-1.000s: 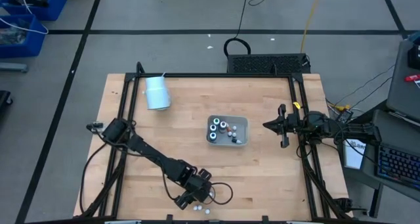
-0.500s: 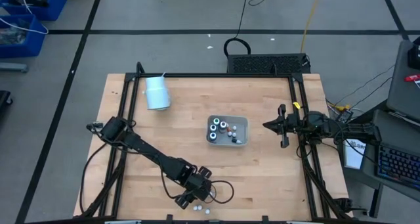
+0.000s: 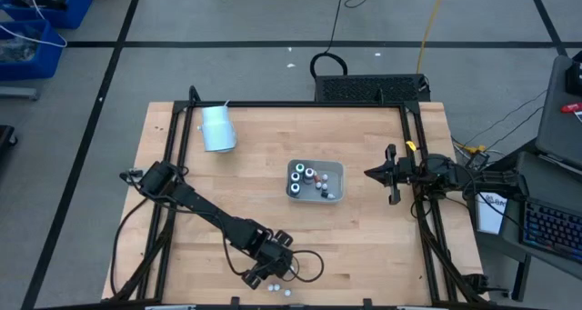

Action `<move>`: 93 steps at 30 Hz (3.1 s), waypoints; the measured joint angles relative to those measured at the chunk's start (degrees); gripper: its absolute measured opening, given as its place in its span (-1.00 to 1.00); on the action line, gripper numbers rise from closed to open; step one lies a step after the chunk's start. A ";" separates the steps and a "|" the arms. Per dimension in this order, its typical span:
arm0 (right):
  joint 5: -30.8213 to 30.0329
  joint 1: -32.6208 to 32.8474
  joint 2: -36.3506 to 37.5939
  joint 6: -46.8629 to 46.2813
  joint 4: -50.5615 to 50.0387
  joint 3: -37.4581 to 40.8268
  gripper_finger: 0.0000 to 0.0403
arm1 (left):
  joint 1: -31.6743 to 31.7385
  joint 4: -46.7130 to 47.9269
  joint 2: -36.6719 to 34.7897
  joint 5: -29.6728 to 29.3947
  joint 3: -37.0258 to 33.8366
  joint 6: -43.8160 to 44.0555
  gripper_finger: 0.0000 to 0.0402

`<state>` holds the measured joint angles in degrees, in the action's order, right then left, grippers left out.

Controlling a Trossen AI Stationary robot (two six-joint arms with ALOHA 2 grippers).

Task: Pick & Place food coloring
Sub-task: Put the bottom orange food coloring bottle into the bin

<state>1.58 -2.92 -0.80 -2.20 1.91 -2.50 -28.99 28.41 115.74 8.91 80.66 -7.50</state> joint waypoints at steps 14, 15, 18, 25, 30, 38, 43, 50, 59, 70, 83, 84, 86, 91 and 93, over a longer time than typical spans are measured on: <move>-0.02 0.02 0.00 0.02 0.00 0.02 -1.00 | 0.00 -1.13 0.02 0.02 -0.04 0.10 -0.67; 0.00 0.02 0.00 0.02 0.00 0.01 -1.00 | 0.00 -1.14 0.02 0.07 -0.04 -0.10 -0.72; -0.01 0.02 0.00 0.03 0.00 0.01 -1.00 | 0.00 -1.06 0.02 -0.02 -0.04 -0.77 -0.88; -0.02 0.01 0.00 0.04 0.00 0.01 -1.00 | 0.00 0.60 0.23 -0.10 -0.19 -0.30 -0.95; -0.01 0.01 0.00 0.05 0.00 0.01 -1.00 | 0.00 0.48 0.22 -0.11 -0.12 -0.57 -0.97; -0.02 0.02 0.00 0.07 0.00 0.00 -1.00 | 0.00 1.46 0.20 -4.94 2.48 -3.23 -0.57; 0.00 0.02 0.00 0.07 0.00 0.00 -1.00 | 0.00 5.72 0.19 -5.02 8.23 -4.47 -0.27; -0.01 0.01 0.00 0.10 0.00 0.02 -1.00 | 0.00 18.41 0.02 -6.48 11.52 -4.07 0.07; -0.02 0.02 0.00 0.31 0.00 0.00 -1.00 | 0.31 17.89 0.02 -7.97 6.20 -4.29 0.17; -0.02 0.00 -0.02 0.31 0.00 0.00 -1.00 | 1.49 16.63 0.02 -8.09 3.55 -4.39 0.12; -0.01 0.02 -0.01 0.31 0.00 0.01 -1.00 | 1.60 16.95 0.02 -7.85 3.53 -4.62 -0.48; -0.02 0.02 -0.02 0.30 0.00 0.00 -1.00 | 1.60 16.95 0.02 -7.87 3.53 -4.63 -0.51; -0.01 0.02 0.00 0.31 0.00 0.01 -1.00 | 1.60 16.95 0.02 -7.89 3.53 -4.69 -0.59; -0.02 0.02 0.00 0.31 0.00 0.00 -1.00 | 1.44 17.53 0.02 -9.41 3.73 -5.92 -0.75; 0.00 0.02 0.00 0.28 0.00 0.00 -1.00 | 1.18 19.26 0.09 -10.87 4.47 -6.17 -0.76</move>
<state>1.58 -2.90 -0.80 -1.91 1.91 -2.50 -27.81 47.68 115.84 -1.97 85.13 -13.67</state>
